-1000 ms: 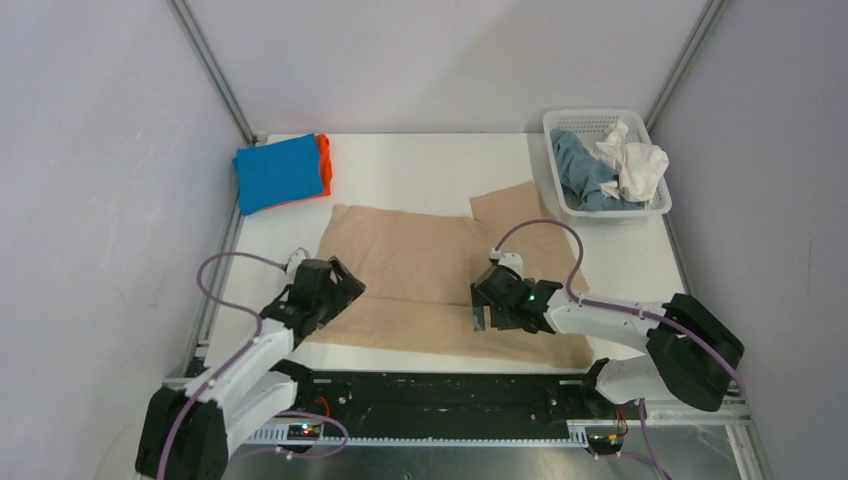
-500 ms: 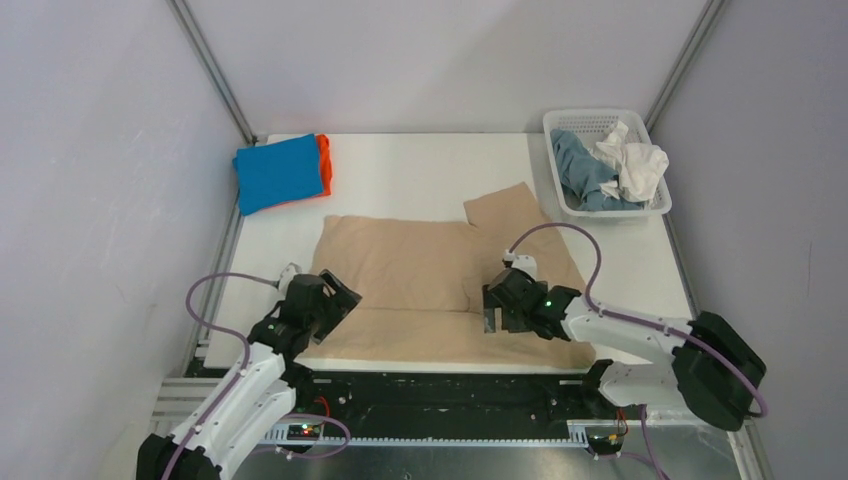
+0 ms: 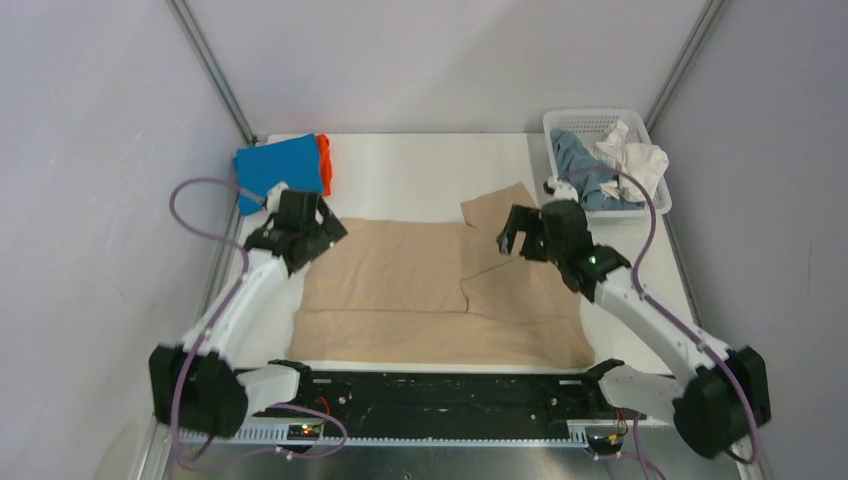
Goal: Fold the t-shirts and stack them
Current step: Grab the side of the flattened tshirt furthest away from the robot with both arms
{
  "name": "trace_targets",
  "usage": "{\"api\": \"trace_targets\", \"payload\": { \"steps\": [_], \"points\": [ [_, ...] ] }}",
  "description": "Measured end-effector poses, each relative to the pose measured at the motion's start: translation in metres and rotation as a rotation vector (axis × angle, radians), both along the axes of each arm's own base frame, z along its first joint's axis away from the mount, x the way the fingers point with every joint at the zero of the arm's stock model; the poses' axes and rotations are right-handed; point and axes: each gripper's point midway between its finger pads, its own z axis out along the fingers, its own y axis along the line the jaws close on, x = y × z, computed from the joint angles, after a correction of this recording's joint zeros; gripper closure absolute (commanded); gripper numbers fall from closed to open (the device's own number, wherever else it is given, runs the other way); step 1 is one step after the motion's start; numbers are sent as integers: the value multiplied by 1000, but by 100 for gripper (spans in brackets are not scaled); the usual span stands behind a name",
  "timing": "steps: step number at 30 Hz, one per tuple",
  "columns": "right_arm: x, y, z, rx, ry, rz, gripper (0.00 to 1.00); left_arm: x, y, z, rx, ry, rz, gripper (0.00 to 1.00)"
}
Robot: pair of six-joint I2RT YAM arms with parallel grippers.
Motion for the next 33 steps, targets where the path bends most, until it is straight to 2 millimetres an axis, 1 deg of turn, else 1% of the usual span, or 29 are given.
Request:
{"api": "trace_targets", "payload": {
  "steps": [1, 3, 5, 7, 8, 9, 12, 14, 17, 19, 20, 21, 23, 24, 27, 30, 33],
  "points": [
    [14, 1, 8, -5, -7, -2, 1, 12, 4, 4, 18, 6, 5, 0],
    [43, 3, 19, -3, -27, -12, 1, 44, 16, 4, 67, 45, 8, 0],
    [67, 0, 23, 3, -34, -24, 1, 70, 23, -3, 102, 86, -2, 0],
    [84, -2, 19, 5, -26, -30, 1, 97, 31, -16, 130, 138, -24, 0],
    [89, -3, 16, 4, -16, -30, 1, 114, 34, -24, 138, 157, -39, 0],
    [92, -4, 12, 1, -8, -30, 1, 126, 37, -32, 143, 174, -54, 0],
    [94, -1, -1, -7, 24, -9, 1, 149, 44, -60, 140, 232, -102, 1],
    [94, 0, -7, -13, 39, 1, 1, 154, 49, -73, 135, 263, -113, 2],
    [94, 2, -15, -22, 58, 20, 1, 161, 49, -87, 117, 295, -150, 6],
    [94, 1, -17, -24, 64, 20, 2, 168, 46, -91, 105, 300, -175, 9],
    [94, 1, -18, -25, 67, 22, 2, 173, 44, -93, 101, 299, -187, 14],
    [94, 1, -19, -25, 71, 25, 1, 176, 42, -96, 94, 298, -198, 16],
    [93, 1, -20, -26, 77, 25, 1, 183, 39, -101, 83, 299, -220, 17],
    [92, 1, -21, -28, 79, 26, 2, 183, 38, -103, 77, 301, -224, 18],
    [90, 0, -22, -31, 89, 26, 2, 181, 36, -107, 67, 315, -231, 24],
    [89, 0, -23, -32, 95, 25, 2, 181, 34, -107, 56, 313, -239, 26],
    [88, -1, -24, -34, 102, 25, 2, 181, 27, -107, 21, 309, -261, 28]
  ]
}}
